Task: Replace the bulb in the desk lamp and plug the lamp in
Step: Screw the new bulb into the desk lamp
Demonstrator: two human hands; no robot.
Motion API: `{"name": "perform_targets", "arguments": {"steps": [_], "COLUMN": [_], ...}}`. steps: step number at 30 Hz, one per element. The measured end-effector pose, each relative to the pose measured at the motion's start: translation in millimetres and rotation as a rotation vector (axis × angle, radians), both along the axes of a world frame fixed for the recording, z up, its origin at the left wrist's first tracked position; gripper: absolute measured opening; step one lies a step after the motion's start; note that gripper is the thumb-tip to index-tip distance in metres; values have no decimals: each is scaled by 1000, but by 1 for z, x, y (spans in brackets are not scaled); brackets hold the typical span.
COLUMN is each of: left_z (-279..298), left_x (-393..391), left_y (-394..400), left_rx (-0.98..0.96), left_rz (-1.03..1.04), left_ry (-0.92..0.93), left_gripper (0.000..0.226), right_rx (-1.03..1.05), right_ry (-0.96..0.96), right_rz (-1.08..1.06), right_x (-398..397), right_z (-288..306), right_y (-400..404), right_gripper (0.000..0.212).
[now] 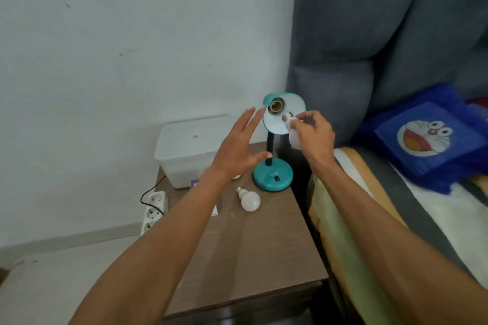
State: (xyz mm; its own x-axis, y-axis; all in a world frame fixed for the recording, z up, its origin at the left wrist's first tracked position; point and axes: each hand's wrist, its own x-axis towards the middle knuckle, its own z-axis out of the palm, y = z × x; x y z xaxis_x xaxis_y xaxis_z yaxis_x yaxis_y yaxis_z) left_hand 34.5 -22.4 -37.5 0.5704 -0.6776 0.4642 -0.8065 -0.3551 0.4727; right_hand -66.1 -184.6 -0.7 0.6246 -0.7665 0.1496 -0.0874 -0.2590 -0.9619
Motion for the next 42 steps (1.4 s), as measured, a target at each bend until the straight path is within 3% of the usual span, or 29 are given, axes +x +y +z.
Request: {"name": "perform_targets", "arguments": {"steps": [6, 10, 13, 27, 37, 42], "left_z": [14, 12, 9, 3, 4, 4], "left_x": [28, 42, 48, 66, 65, 62], "left_y": [-42, -57, -62, -58, -56, -56], "left_rx": [39, 66, 46, 5, 1, -19], "left_rz": [-75, -110, -132, -164, -156, -155], "left_ry": [30, -2, -37, -106, -60, -49], "left_gripper": [125, 124, 120, 106, 105, 102], "right_rx": [-20, -87, -154, -593, -719, -636], "right_ry": [-35, 52, 57, 39, 44, 89], "right_rz": [37, 111, 132, -12, 63, -7], "right_x": [13, 19, 22, 42, 42, 44], "right_z": [-4, -7, -10, -28, -33, -31], "right_y": [-16, -20, -22, -19, -22, -20], "right_gripper": [20, 55, 66, 53, 58, 57]}}
